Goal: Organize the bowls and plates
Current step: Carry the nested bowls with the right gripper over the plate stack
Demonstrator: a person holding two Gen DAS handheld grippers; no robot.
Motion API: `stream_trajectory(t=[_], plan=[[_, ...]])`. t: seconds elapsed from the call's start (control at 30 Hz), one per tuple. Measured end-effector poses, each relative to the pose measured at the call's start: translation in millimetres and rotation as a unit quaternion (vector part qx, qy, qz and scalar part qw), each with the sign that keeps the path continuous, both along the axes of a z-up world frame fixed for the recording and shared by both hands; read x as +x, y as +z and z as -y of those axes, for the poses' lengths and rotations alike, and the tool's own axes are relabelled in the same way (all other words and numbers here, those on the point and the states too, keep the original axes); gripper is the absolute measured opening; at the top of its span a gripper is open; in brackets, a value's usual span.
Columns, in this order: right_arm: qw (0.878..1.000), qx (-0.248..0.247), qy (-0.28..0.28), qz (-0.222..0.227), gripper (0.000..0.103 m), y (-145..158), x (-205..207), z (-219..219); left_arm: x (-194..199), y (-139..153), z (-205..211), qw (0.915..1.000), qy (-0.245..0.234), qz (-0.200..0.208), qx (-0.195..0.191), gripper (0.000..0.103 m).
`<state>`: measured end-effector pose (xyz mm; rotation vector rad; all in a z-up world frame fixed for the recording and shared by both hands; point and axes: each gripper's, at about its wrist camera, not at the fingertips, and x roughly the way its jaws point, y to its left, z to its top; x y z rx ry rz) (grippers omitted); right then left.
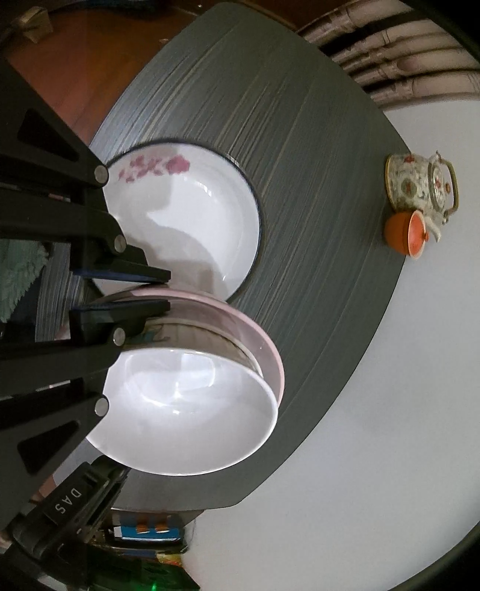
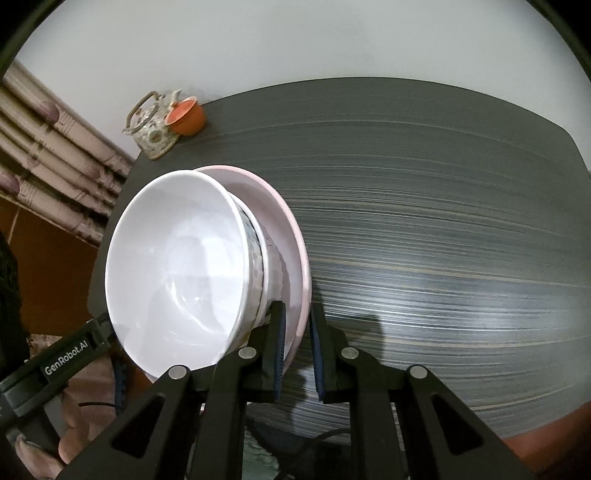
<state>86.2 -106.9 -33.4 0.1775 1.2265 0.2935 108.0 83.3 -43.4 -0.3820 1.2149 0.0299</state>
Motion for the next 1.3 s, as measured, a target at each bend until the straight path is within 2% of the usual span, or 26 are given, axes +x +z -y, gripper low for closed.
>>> stream_trajectory(t=[0.4, 0.63, 0.9, 1.3], plan=[[0.999, -0.004, 0.040, -0.009, 0.014, -2, 14, -59, -15, -3, -57, 0.9992, 0.040, -0.009, 0.000, 0.007], [0.998, -0.008, 0.055, -0.027, 0.014, -18, 16, -89, -19, -18, -76, 0.9981, 0.056, -0.028, -0.002, 0.007], [0.997, -0.015, 0.063, -0.040, 0.014, -33, 15, -98, -12, -31, -87, 0.9971, 0.066, -0.039, -0.004, 0.007], [0.997, -0.020, 0.067, -0.045, 0.014, -39, 17, -104, -10, -32, -78, 0.9970, 0.067, -0.037, 0.004, 0.007]])
